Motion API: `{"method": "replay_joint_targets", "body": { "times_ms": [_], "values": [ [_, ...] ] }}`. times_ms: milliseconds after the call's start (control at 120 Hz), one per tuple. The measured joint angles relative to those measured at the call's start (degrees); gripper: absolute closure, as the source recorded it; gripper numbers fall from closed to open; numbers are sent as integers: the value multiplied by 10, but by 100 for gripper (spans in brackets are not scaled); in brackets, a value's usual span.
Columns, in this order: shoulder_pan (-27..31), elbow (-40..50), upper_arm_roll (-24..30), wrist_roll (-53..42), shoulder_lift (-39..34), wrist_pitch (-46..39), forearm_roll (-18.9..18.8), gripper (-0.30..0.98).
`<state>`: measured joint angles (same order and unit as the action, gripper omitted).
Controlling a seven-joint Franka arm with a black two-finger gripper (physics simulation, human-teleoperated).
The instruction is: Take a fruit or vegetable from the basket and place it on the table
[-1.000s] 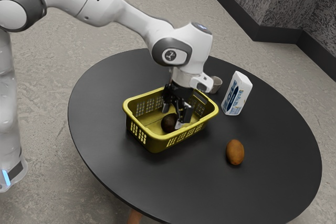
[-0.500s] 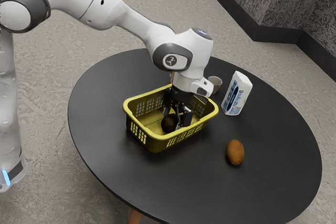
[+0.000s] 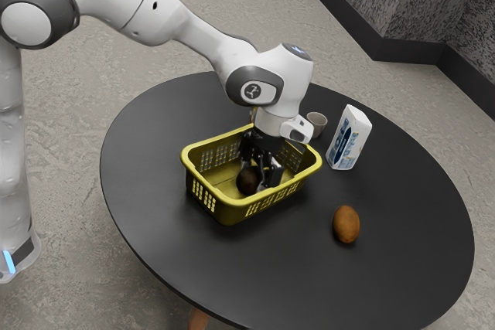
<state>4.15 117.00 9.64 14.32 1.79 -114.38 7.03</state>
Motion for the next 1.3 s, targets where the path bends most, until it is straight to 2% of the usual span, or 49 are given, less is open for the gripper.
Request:
{"method": "replay_joint_targets", "body": {
  "times_ms": [208,433,492,567,650,808,958,1033,1183,1217,1242,1300],
  "values": [
    [-1,0,0,2,0,-1,-12,33],
    [-3,-3,-3,4,-6,1,-25,31],
    [-3,-5,-3,4,-10,2,-26,34],
    [-2,-7,-3,4,-19,3,-27,48],
    [-22,-12,-25,4,-27,4,-29,59],
    [-46,-31,-66,1,-35,12,-28,55],
    [-43,-54,-120,-7,-37,25,-25,55],
    [-56,-59,-152,-9,-38,32,-27,76],
    [-93,-64,-197,-8,-39,43,-43,89],
    [-93,-68,-200,-7,-40,46,-46,88],
    [-90,-73,-201,-7,-42,49,-47,79],
    [-77,-87,-211,-8,-48,56,-45,71]
  ]
}}
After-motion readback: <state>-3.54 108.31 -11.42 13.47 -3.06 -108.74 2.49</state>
